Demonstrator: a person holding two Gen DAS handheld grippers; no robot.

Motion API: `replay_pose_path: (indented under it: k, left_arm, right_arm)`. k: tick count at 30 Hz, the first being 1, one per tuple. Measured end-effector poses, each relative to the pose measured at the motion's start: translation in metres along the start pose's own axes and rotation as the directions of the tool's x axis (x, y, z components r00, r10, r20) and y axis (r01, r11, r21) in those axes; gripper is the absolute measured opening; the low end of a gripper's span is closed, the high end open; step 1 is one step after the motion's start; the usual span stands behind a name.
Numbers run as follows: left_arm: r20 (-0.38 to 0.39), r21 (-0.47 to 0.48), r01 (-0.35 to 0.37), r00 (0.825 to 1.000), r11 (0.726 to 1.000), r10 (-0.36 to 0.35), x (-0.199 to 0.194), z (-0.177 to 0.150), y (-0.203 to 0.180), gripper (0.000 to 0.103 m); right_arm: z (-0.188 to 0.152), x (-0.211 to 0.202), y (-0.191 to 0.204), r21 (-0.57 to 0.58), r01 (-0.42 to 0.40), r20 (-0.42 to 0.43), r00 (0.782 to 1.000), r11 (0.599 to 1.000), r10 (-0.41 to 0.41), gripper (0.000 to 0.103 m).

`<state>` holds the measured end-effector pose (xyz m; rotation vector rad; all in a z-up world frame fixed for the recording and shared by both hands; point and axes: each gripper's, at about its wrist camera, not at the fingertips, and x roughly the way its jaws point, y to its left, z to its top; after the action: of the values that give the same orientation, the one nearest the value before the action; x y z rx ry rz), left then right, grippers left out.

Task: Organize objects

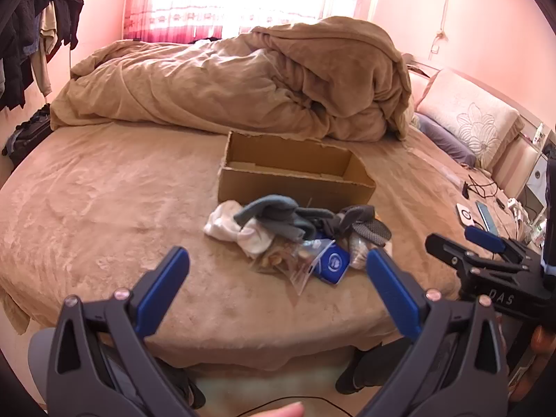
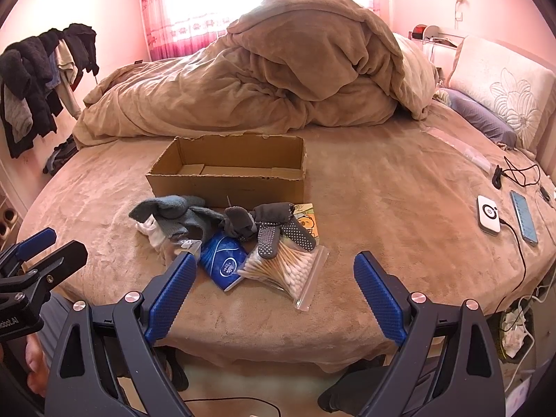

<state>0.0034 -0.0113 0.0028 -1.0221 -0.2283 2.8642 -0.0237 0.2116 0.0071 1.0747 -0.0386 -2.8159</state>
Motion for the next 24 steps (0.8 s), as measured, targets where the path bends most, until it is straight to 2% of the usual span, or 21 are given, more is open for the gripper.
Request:
replay_pose_path:
  k: [24]
  left_arm:
    - [-0.007,-0.015,0.004,1.0,1.0,-0.005,-0.001,0.0024,-0.0007,0.102]
  right_arm:
    - [0.0014,-0.0003,-0.0016,0.01,-0.006,-0.002,1.0,1.0,0.007,0.094]
